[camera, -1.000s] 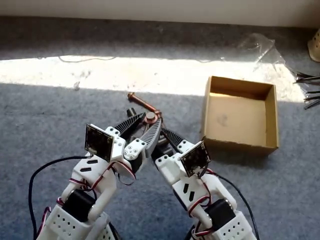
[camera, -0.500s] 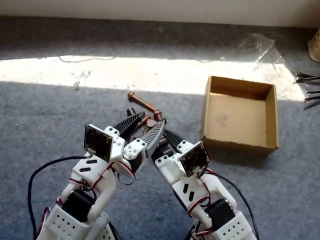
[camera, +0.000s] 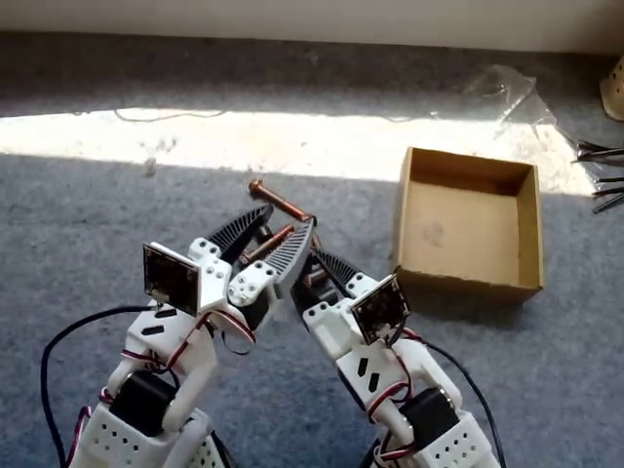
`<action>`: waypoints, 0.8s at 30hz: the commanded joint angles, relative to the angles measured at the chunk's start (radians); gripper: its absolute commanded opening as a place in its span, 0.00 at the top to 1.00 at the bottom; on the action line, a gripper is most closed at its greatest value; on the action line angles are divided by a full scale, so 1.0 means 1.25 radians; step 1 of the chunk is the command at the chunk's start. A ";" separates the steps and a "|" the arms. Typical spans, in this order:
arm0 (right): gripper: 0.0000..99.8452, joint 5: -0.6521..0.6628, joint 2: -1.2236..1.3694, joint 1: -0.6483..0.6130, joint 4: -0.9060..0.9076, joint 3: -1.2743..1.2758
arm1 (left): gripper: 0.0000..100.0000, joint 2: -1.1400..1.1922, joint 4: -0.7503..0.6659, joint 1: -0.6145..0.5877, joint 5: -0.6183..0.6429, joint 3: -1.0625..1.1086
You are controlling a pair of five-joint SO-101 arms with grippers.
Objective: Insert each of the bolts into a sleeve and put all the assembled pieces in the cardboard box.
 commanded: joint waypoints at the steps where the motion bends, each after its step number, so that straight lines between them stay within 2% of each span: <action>1: 1.00 0.009 -0.010 0.033 -0.003 0.089 | 0.87 -0.010 0.006 -0.098 0.005 -0.058; 9: 1.00 0.007 -0.010 0.045 0.015 0.089 | 0.99 -0.010 0.009 -0.176 0.004 -0.048; 15: 1.00 0.007 -0.010 0.104 0.025 0.085 | 0.99 -0.010 0.029 -0.230 0.002 0.018; 21: 1.00 0.007 -0.008 0.207 0.033 0.055 | 0.99 -0.010 0.029 -0.332 0.002 0.080; 24: 1.00 0.007 -0.007 0.250 0.125 -0.020 | 0.99 -0.010 0.029 -0.369 -0.002 0.106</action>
